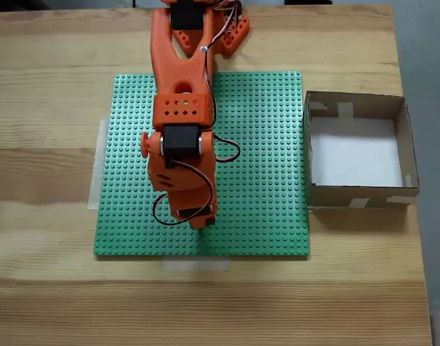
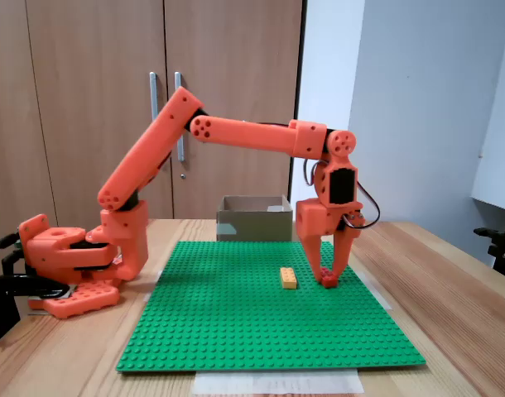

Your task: Pick the red lego block and put it in the box.

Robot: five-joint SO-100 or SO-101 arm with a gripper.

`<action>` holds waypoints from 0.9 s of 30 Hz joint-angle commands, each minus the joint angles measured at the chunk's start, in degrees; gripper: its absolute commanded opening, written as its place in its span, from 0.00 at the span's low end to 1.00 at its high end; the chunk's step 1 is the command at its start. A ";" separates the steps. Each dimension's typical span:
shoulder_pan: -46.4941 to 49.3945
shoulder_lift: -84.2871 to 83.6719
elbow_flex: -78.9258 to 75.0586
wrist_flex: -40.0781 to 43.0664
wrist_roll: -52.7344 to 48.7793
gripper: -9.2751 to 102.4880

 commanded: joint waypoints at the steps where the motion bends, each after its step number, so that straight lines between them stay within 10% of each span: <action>1: 0.70 2.55 -2.11 0.70 -0.44 0.11; 27: -0.53 26.46 11.34 -0.53 -0.53 0.12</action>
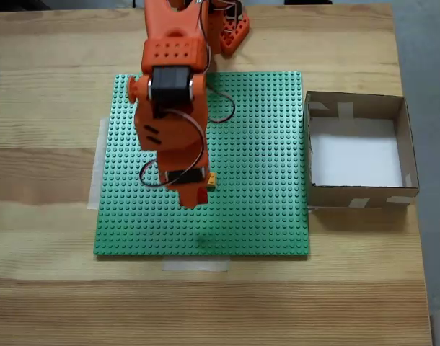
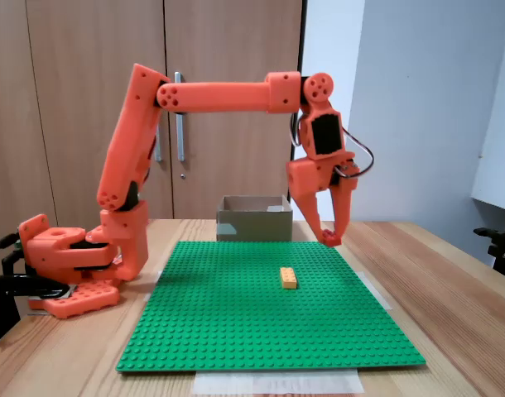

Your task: Pick the red lego block and put it in the box.

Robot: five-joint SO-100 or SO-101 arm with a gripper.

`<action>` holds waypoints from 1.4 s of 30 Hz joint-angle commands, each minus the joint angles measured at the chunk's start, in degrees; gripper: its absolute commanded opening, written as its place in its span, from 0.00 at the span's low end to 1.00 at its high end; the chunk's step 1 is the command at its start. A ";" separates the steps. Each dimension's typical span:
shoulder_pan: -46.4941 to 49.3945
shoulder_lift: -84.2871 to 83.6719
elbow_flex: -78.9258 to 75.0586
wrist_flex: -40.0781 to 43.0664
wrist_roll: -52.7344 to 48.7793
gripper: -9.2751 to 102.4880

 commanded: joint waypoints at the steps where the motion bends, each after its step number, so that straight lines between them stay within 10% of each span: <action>1: -1.14 6.86 1.14 -0.70 0.00 0.12; 42: -36.47 27.95 9.23 2.90 7.29 0.08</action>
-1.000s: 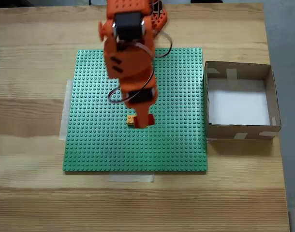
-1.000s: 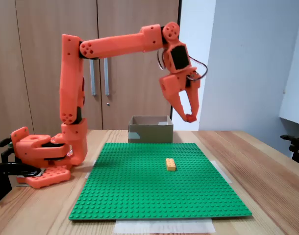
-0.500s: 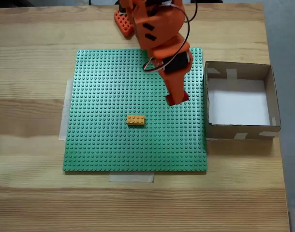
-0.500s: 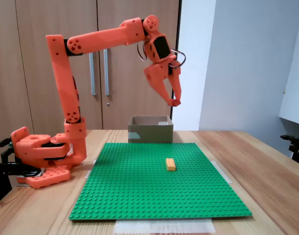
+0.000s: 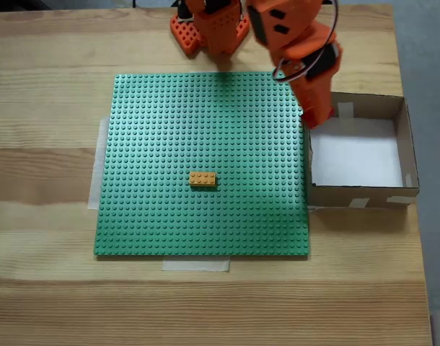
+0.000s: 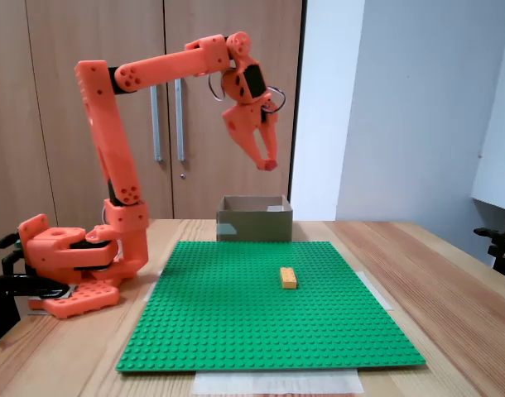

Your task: Pick the red lego block and put it in the box.

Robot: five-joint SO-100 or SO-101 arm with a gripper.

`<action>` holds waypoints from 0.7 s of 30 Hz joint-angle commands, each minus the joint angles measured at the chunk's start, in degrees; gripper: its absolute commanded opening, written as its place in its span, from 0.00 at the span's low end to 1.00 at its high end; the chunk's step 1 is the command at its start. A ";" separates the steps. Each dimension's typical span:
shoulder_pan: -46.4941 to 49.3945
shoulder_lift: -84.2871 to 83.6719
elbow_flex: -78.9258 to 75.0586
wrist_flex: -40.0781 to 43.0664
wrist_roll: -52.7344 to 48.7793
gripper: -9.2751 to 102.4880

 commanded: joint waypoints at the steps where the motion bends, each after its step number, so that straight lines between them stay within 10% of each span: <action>1: -3.52 2.11 -1.85 0.53 0.70 0.08; 21: -11.51 -15.12 -15.82 3.87 3.08 0.09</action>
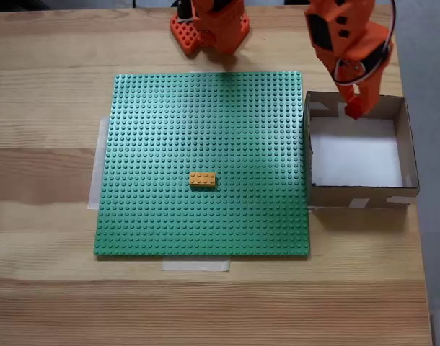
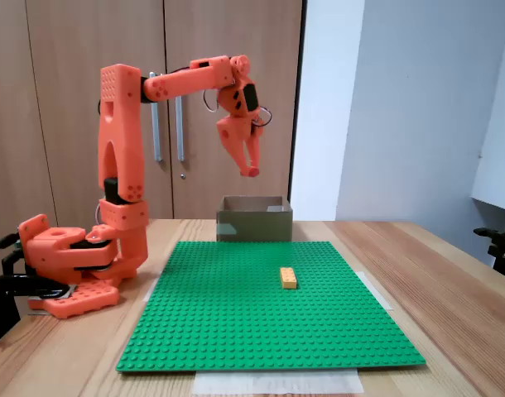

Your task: Pick the red lego block and put it in the box.

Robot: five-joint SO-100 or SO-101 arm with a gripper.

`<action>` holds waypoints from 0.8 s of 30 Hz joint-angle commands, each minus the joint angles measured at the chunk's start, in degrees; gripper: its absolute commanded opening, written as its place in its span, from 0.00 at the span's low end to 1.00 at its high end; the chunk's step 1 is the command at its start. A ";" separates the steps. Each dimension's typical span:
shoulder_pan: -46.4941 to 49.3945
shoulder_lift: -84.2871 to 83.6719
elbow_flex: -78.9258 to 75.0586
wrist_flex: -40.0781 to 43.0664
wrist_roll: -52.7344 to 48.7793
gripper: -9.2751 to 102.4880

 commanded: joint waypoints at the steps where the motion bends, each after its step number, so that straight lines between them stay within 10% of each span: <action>1: -0.26 -0.88 -3.52 0.18 0.35 0.09; 24: -0.44 -14.68 -4.31 -8.00 3.52 0.11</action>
